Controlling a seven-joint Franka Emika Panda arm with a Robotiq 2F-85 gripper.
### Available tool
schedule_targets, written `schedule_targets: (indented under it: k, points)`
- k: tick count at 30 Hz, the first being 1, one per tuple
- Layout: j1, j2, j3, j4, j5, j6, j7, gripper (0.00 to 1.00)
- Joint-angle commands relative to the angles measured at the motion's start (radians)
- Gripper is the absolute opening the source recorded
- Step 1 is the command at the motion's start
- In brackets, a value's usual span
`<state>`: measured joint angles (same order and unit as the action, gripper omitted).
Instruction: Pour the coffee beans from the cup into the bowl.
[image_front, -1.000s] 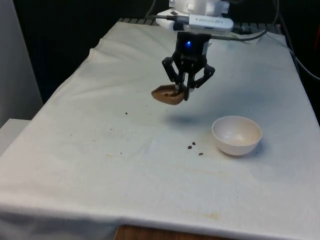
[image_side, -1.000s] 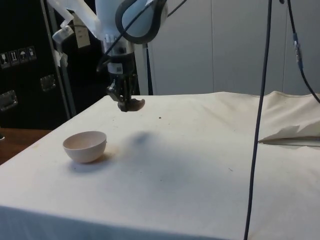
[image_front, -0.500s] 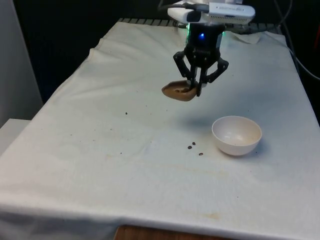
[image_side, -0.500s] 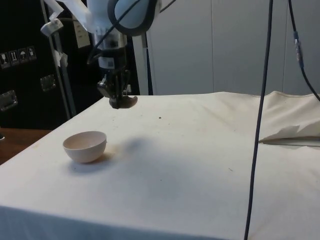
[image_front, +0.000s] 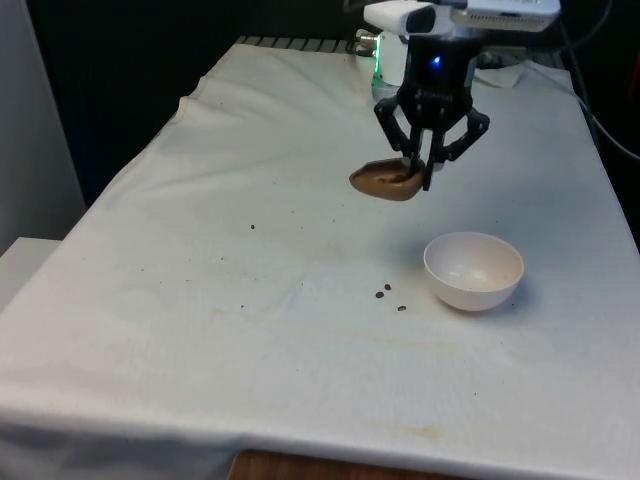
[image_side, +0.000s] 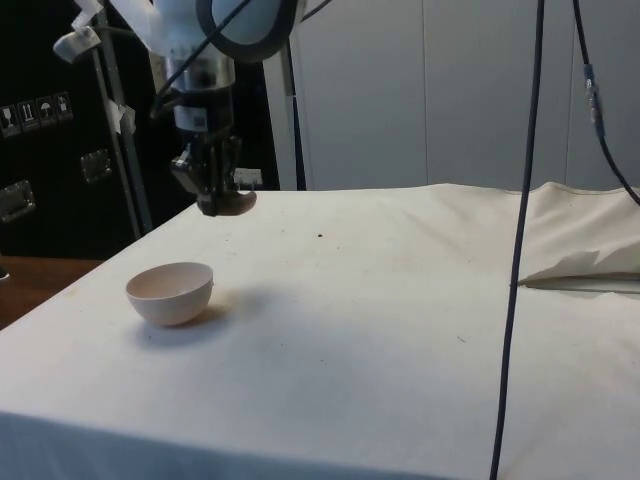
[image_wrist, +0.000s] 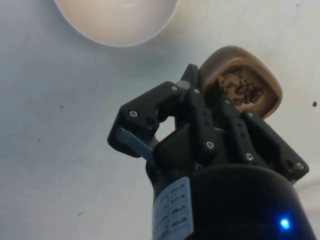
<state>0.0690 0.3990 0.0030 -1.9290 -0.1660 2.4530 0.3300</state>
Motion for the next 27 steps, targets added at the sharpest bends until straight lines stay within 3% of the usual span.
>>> schedule_targets:
  k: [1,8,16,17,19,26,27]
  points:
    - [0.002,0.004,0.004,0.009,0.005,-0.008,0.005,0.03]
    - [-0.001,0.010,0.024,0.019,0.008,0.002,0.018,0.03]
    - [-0.008,0.021,0.054,0.028,0.064,0.031,0.010,0.03]
    - [-0.001,0.015,0.042,0.023,0.043,0.024,0.020,0.03]
    - [-0.009,0.024,0.061,0.032,0.080,0.040,0.008,0.03]
    - [-0.009,0.031,0.075,0.038,0.121,0.061,0.000,0.03]
    - [-0.002,0.026,0.064,0.033,0.106,0.057,0.011,0.03]
